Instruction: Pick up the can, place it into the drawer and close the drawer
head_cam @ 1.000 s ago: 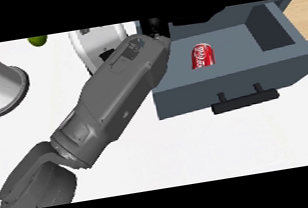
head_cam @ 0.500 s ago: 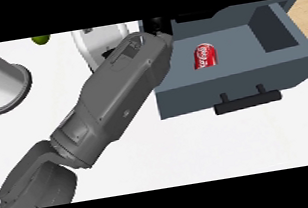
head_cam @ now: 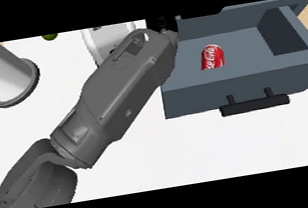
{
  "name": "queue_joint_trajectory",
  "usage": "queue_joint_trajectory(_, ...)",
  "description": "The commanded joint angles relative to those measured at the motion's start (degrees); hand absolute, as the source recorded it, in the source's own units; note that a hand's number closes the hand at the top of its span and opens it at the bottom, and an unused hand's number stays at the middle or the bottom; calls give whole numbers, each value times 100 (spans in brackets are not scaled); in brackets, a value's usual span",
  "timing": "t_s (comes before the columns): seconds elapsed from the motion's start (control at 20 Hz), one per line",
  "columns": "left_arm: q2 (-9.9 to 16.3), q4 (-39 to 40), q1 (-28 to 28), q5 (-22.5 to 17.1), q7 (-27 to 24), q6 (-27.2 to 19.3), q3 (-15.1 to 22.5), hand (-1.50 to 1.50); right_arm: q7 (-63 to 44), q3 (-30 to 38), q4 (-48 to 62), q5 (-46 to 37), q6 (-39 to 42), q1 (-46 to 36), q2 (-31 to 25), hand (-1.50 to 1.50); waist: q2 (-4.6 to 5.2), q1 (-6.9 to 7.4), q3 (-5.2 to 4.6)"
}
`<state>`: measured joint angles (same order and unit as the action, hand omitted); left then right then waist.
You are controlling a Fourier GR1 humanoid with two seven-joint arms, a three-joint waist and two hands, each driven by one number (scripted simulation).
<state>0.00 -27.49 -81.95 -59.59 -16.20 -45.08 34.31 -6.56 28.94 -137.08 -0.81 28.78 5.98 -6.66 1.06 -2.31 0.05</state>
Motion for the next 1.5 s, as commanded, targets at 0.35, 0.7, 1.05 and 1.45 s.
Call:
queue_joint_trajectory(0.35,0,151,9,-62,59,200,-199,-150,402,-1871,993,-3226,-724,-1142,57,-150,-33,209,-5)
queue_joint_trajectory(0.7,385,-240,138,212,488,70,-73,-150,721,-2733,2543,-4795,-1595,-2053,37,-150,-90,398,-7)
queue_joint_trajectory(1.05,610,-612,518,405,601,74,-83,-150,1012,-3343,4353,-5871,-2323,-2834,81,-150,-87,429,-7)
queue_joint_trajectory(1.45,1314,-1516,722,663,1181,-183,-42,-150,1323,-2954,6511,-6400,-3136,-3813,-197,-150,-109,503,-4)
